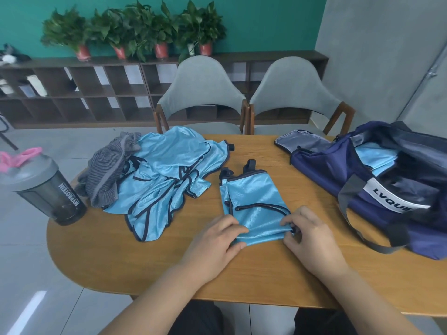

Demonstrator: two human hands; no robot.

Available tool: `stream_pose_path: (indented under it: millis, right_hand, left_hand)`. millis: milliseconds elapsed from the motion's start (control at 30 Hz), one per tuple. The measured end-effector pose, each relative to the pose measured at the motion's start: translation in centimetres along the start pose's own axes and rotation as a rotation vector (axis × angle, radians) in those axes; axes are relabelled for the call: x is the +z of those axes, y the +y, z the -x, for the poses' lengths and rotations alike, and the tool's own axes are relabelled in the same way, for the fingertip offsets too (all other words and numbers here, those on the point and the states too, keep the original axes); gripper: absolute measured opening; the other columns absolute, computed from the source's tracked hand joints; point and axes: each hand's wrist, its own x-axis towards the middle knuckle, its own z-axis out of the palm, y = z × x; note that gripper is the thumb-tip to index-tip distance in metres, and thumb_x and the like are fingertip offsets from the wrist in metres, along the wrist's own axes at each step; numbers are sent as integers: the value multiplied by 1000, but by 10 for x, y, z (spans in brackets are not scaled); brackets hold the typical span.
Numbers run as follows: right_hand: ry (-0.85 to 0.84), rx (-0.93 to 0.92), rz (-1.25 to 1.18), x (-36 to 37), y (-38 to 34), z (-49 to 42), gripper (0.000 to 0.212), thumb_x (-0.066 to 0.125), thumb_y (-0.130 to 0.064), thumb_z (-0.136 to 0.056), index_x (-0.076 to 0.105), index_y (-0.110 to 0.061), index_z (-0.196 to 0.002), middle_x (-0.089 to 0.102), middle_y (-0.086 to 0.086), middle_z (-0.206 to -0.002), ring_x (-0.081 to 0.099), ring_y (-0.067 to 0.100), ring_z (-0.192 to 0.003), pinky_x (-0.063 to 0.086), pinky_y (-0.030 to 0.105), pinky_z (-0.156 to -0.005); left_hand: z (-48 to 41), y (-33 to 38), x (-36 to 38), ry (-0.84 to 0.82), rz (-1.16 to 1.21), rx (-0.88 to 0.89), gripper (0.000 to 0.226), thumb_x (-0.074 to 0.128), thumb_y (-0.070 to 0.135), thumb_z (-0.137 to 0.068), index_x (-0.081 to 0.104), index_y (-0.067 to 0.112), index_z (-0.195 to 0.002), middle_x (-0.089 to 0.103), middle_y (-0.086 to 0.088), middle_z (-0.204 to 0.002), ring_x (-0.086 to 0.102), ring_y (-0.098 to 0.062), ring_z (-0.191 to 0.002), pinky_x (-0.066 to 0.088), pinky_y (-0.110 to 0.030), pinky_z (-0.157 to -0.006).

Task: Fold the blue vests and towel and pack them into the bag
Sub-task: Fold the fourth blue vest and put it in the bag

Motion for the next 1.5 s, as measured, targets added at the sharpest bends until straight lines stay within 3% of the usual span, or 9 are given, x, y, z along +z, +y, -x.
stream_pose_path:
  millis: [233,433,567,667,900,1033,1200,1400,1500]
  right_hand:
    - [30,-1,45,0,1,-2,33,77,2,-74,67,-26,-89,53,-18,-95,50,7,-89,39,14,-75]
    - [-14,70,124,-4,-4,-2,27,71,-9,-70,61,-32,-80,50,-19,-91,48,9,-87,49,34,-74]
    - [-18,37,166,-13,-23,-15,20,73,-22,-75,65,-32,-90,52,-17,-97,47,13,-92,46,37,-79]
    - [-10,20,59,4,-49,-45,16,71,-28,-91,71,-26,-107,57,-14,-101,53,10,-99,47,28,-81]
    - [-217,161,209,72,-91,-97,49,60,-55,-95,67,-17,-125,59,6,-114,55,27,-112,51,40,-93]
    - [-168,192,288,83,-94,-100,28,58,-36,-93,69,-18,-112,57,4,-103,56,27,-104,49,39,-87]
    - [-1,181,215,84,-99,-100,35,63,-27,-90,74,-15,-121,61,6,-101,59,29,-100,52,43,-86]
    - [-159,73,303,84,-92,-86,33,51,-28,-97,69,-19,-123,58,0,-103,54,25,-97,50,40,-83]
    - [-205,58,129,64,-83,-85,43,50,-10,-100,59,-15,-142,63,4,-129,58,26,-121,52,37,-97]
  left_hand:
    - [4,10,5,-35,80,54,30,64,25,-104,66,29,-134,64,18,-120,48,0,-119,47,-26,-100]
    - [5,10,4,29,174,8,33,63,29,-105,64,31,-137,59,22,-128,50,3,-126,42,-21,-109]
    - [-14,-9,-9,221,172,-200,32,57,25,-107,61,30,-139,54,19,-136,49,3,-130,38,-23,-114]
    - [-43,-34,-14,187,108,-278,43,55,17,-105,52,26,-147,51,9,-146,51,-8,-133,41,-29,-114]
    - [-59,-59,2,172,108,-310,54,58,11,-100,47,31,-149,59,7,-144,56,-14,-131,46,-39,-112]
    - [-61,-62,2,192,158,-345,49,52,14,-105,48,32,-150,59,12,-147,52,-9,-136,42,-37,-117]
    - [-65,-59,-1,189,156,-363,47,50,23,-108,44,37,-152,60,7,-145,51,-16,-134,38,-35,-115]
    - [-66,-62,0,146,182,-385,52,43,32,-110,30,42,-160,58,6,-146,50,-18,-135,40,-42,-116]
    - [-64,-57,-1,138,111,-348,53,40,48,-109,35,36,-160,43,8,-160,38,-16,-146,32,-39,-122]
